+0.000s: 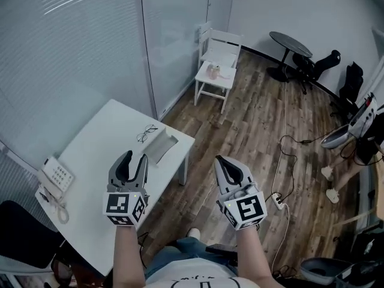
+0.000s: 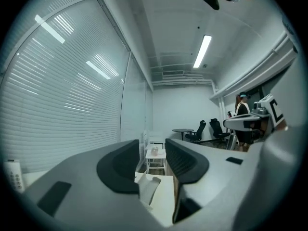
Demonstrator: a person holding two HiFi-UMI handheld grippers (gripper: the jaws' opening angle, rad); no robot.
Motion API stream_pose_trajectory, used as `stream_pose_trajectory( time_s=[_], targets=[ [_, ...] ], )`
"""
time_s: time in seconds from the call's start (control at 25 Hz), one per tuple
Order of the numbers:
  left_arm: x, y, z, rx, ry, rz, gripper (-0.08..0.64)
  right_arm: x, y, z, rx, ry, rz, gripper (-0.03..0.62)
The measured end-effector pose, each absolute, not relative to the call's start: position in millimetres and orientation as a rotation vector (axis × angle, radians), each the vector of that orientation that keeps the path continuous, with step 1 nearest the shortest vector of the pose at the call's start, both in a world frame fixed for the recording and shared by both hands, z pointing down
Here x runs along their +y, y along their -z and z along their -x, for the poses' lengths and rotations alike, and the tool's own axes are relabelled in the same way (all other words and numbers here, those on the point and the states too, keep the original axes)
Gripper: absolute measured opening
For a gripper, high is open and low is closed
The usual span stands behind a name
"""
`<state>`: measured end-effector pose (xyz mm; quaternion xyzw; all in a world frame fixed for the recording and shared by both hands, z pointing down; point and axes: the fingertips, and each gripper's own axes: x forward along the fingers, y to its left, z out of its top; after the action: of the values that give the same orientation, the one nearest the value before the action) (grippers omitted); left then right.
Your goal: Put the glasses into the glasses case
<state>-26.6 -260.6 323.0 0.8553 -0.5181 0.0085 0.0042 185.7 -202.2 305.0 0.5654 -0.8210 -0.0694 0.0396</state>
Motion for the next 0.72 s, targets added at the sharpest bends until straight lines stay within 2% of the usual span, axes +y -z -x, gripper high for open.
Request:
stream_pose_trajectory(
  time_s=[0.32, 0.72],
  targets=[
    [-308.0, -352.6, 29.5, -1.646, -0.212, -2.615, 0.153, -263.6, -336.6, -192.3, -2.569, 0.111, -1.635, 0.01],
    [-413.4, -410.6, 27.5, -1.466, -0.433, -2.596, 0.123, -351.0, -373.7, -192.4, -2.515, -0.028, -1.636, 0.01]
  ],
)
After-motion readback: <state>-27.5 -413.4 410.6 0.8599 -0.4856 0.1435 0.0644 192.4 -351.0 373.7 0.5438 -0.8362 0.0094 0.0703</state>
